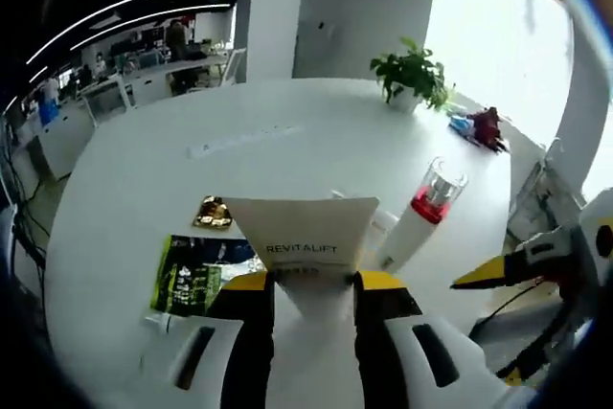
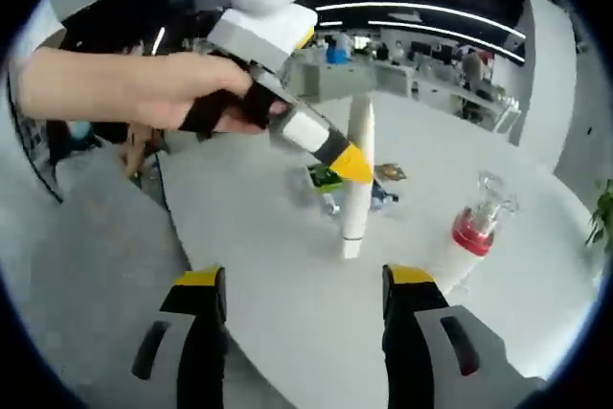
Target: Arrange the skincare products in the storage area until every visible bottle or jar stands upright without overlapping.
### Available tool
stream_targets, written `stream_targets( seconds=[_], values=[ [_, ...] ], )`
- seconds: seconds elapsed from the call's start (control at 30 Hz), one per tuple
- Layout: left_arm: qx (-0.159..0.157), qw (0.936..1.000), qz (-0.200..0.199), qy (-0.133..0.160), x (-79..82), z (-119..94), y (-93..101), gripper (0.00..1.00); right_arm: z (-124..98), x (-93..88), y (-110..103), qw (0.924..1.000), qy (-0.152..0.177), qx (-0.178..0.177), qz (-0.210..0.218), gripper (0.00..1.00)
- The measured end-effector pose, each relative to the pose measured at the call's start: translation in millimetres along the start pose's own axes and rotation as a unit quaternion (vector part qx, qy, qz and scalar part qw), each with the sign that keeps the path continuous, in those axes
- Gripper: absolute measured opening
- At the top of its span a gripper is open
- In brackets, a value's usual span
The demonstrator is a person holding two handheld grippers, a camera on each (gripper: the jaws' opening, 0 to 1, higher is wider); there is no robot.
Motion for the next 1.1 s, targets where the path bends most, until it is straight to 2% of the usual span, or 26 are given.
stream_targets(
  seconds=[0.07,0.27,0.33,0.37,0.4,0.57,0.63,0.7,0.73,0.77,0.8,0.93,0.97,1.03,1.07,1.1],
  values=[
    [0.005,1.0000,0.003,0.002,-1.2,-4,-1.1,0.28,18,-1.1,2,1.0000,-0.004,0.003,0.002,0.57],
    [0.011,0.9999,0.004,-0.003,-12.9,-19,14.1,0.28,44,4.6,7,0.9998,0.012,0.010,0.013,0.49],
    [0.014,0.9999,0.001,-0.003,-16.3,-23,20.3,0.28,49,5.3,7,0.9997,0.013,0.020,0.006,0.44],
    [0.013,0.9999,-0.001,0.000,-18.7,-26,20.6,0.28,54,5.3,6,0.9993,0.011,0.031,-0.015,0.41],
    [0.014,0.9999,-0.007,0.003,-21.0,-28,24.8,0.28,54,6.0,6,0.9990,0.010,0.031,-0.029,0.39],
    [0.010,0.9992,-0.038,0.005,-29.7,-37,33.9,0.28,51,10.3,4,0.9979,0.035,0.049,-0.024,0.31],
    [0.015,0.9992,-0.035,0.006,-36.7,-48,42.0,0.28,51,7.5,0,0.9966,0.033,0.065,-0.039,0.29],
    [0.014,0.9991,-0.039,0.007,-36.8,-48,40.3,0.28,50,2.8,-6,0.9930,0.034,0.105,-0.042,0.21],
    [0.014,0.9991,-0.041,0.006,-37.7,-49,41.1,0.28,49,1.6,-3,0.9946,0.042,0.084,-0.043,0.21],
    [0.011,0.9991,-0.041,0.009,-39.2,-51,41.9,0.29,48,-0.1,-3,0.9943,0.043,0.089,-0.038,0.20],
    [0.008,0.9990,-0.043,0.010,-40.1,-53,42.7,0.29,46,-2.1,-4,0.9923,0.045,0.113,-0.024,0.20],
    [-0.006,0.9988,-0.041,0.026,-43.3,-57,44.9,0.33,42,-5.7,-2,0.9895,0.043,0.133,-0.037,0.19],
    [-0.022,0.9983,-0.044,0.031,-42.8,-59,47.9,0.33,41,-7.2,0,0.9874,0.043,0.146,-0.043,0.19],
    [-0.033,0.9977,-0.031,0.050,-39.9,-63,47.5,0.39,39,-10.6,2,0.9798,0.040,0.190,-0.049,0.19],
    [-0.050,0.9966,-0.008,0.066,-36.7,-67,47.7,0.44,38,-11.8,3,0.9774,0.036,0.200,-0.058,0.19],
    [-0.053,0.9955,0.010,0.077,-34.4,-70,46.8,0.52,36,-12.3,4,0.9755,0.033,0.206,-0.071,0.19]
  ],
)
Point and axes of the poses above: the point that each gripper's makers call its tool centre point, and the gripper's own axes: z roughly forward along the fingers, y roughly to its right, x roughly out of its top, the point moved 10 cm from there along -z, roughly backward along the fingers, and after that the axes turned 6 degrees about z, right-handed, at the moved point
